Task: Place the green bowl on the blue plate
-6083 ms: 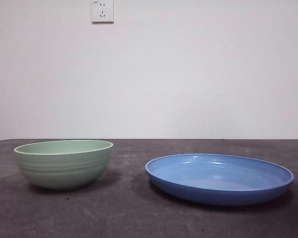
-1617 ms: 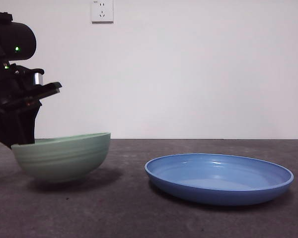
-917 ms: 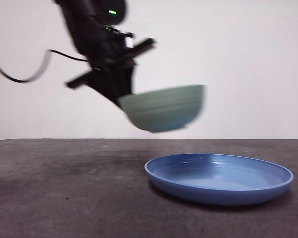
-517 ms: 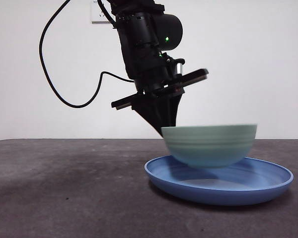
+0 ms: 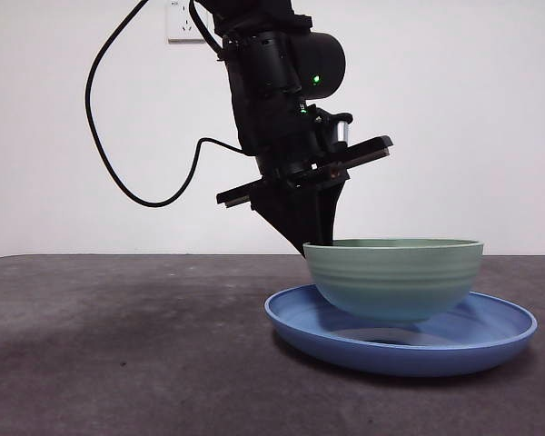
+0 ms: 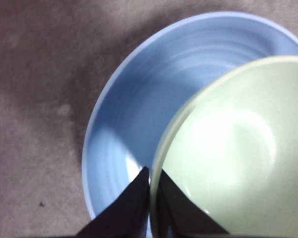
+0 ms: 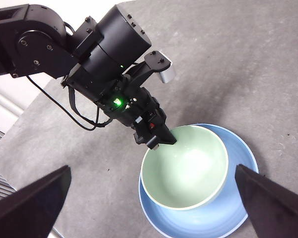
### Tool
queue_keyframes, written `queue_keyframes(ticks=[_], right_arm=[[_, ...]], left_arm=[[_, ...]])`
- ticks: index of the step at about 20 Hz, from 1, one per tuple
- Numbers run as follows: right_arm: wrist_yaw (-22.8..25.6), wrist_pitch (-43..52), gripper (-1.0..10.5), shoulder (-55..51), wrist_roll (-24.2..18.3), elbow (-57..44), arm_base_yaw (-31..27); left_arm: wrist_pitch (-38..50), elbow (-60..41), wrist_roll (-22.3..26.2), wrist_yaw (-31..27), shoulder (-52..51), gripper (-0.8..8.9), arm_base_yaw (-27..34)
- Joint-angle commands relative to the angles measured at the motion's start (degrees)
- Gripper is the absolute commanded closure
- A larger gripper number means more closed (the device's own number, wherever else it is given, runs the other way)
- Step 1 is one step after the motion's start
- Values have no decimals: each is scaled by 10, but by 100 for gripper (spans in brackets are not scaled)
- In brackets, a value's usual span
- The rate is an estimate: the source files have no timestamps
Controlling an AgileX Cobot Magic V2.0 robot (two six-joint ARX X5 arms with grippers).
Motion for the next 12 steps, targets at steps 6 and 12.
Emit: queue_keyframes(ticks=[6, 12], right_arm=[[0, 3, 339, 2, -5, 10, 2], [0, 2, 338, 2, -5, 10, 2]], left_arm=[[3, 17, 33, -2, 16, 768, -7], [-19, 45, 28, -2, 16, 409, -1]])
